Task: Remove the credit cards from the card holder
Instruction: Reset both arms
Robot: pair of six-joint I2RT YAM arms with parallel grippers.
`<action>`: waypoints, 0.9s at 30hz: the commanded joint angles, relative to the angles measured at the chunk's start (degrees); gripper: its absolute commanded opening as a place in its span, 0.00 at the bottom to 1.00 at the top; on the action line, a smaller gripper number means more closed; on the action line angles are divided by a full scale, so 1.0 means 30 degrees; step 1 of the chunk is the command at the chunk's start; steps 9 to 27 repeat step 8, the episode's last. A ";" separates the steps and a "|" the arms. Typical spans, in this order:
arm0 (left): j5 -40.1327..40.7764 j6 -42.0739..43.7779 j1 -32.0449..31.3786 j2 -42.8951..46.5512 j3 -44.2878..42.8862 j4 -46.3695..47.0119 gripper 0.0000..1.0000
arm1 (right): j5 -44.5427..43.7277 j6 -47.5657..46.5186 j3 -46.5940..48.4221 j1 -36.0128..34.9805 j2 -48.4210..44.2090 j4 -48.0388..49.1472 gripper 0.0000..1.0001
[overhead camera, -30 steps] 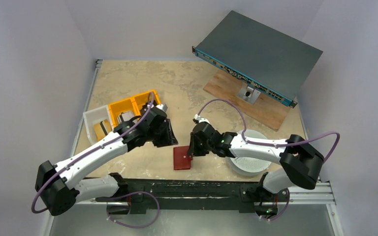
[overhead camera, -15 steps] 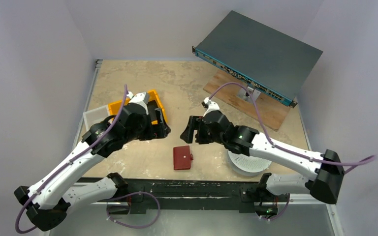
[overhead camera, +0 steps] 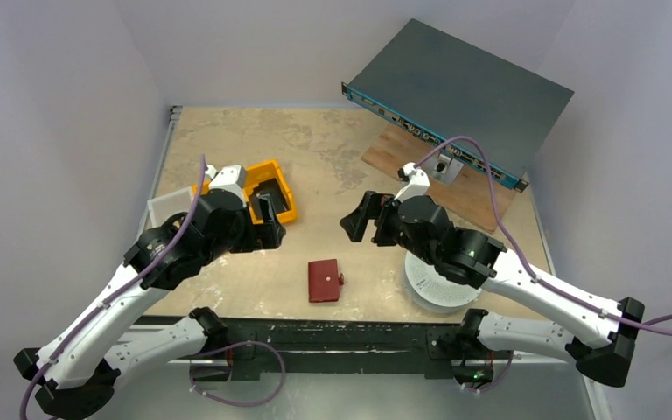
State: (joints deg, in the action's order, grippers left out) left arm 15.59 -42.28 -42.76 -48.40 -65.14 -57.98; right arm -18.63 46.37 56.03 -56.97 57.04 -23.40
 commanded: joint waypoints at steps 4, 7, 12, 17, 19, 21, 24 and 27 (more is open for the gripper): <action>0.0747 0.0614 0.0133 0.0167 -0.0477 -0.0017 0.99 | -0.1287 -0.0163 0.0306 0.0021 -0.0559 -0.0314 0.99; 0.0911 0.0596 0.0133 0.0251 -0.0460 -0.0149 0.99 | -0.1344 -0.0163 0.0350 0.0035 -0.0413 -0.0313 0.99; 0.1018 0.0534 0.0115 0.0225 -0.0484 -0.0230 1.00 | -0.1347 -0.0163 0.0386 0.0035 -0.0387 -0.0316 0.99; 0.1018 0.0534 0.0115 0.0225 -0.0484 -0.0230 1.00 | -0.1347 -0.0163 0.0386 0.0035 -0.0387 -0.0316 0.99; 0.1018 0.0534 0.0115 0.0225 -0.0484 -0.0230 1.00 | -0.1347 -0.0163 0.0386 0.0035 -0.0387 -0.0316 0.99; 0.1018 0.0534 0.0115 0.0225 -0.0484 -0.0230 1.00 | -0.1347 -0.0163 0.0386 0.0035 -0.0387 -0.0316 0.99; 0.1018 0.0534 0.0115 0.0225 -0.0484 -0.0230 1.00 | -0.1347 -0.0163 0.0386 0.0035 -0.0387 -0.0316 0.99; 0.1018 0.0534 0.0115 0.0225 -0.0484 -0.0230 1.00 | -0.1347 -0.0163 0.0386 0.0035 -0.0387 -0.0316 0.99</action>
